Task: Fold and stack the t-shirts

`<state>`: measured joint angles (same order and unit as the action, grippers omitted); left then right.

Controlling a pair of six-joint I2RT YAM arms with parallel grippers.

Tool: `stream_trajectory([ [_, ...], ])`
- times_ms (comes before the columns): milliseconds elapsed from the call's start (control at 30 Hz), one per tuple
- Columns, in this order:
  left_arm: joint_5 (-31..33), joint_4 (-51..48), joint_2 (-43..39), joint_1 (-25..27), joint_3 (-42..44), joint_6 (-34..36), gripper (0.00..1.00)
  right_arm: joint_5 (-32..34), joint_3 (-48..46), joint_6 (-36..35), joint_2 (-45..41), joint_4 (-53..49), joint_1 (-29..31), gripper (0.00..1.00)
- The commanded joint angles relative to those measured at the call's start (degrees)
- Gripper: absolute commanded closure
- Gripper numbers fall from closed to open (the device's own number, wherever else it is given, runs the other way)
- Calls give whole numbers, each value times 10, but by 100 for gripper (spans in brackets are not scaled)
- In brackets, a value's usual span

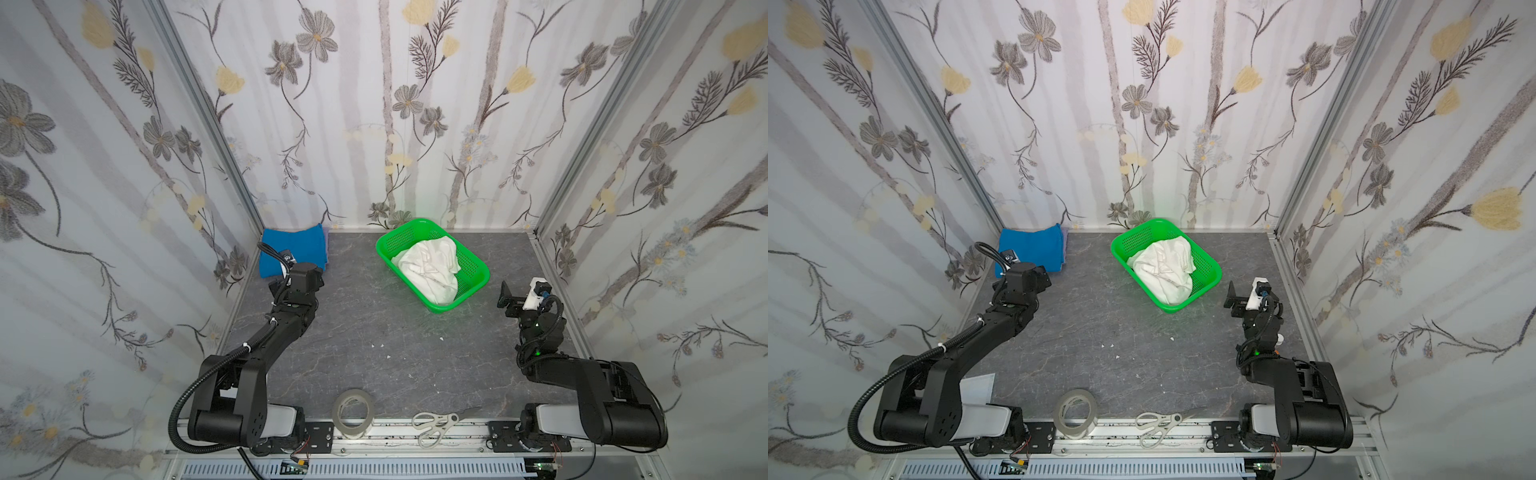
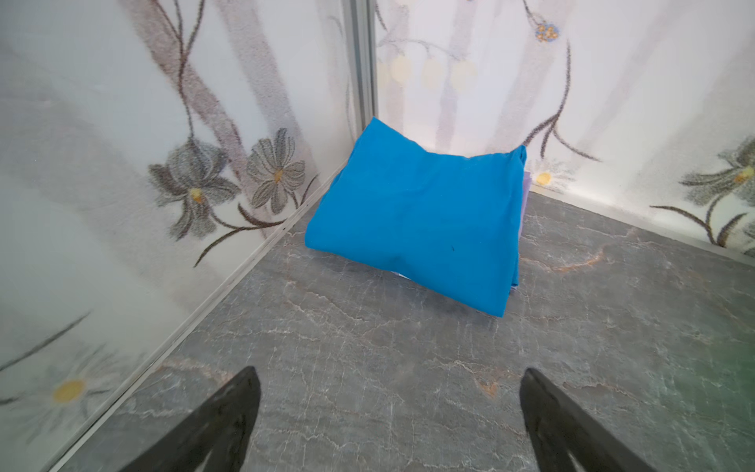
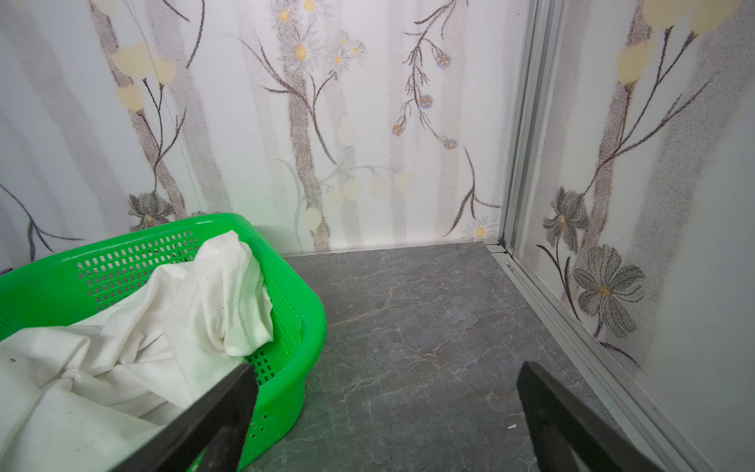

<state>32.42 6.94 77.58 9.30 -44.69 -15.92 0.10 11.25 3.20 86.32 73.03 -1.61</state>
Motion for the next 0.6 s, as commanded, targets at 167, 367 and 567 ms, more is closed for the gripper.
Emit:
stream_trajectory([
  [167,-106,-188,-92,56,-21,-124,0,-3,5,-6,2,8,-1,0],
  [367,-340,-124,-59,96,-51,-105,0,14,14,-1,-12,-22,2,0],
  [567,-434,-170,57,165,-162,-51,0,34,164,48,-64,-355,3,0],
])
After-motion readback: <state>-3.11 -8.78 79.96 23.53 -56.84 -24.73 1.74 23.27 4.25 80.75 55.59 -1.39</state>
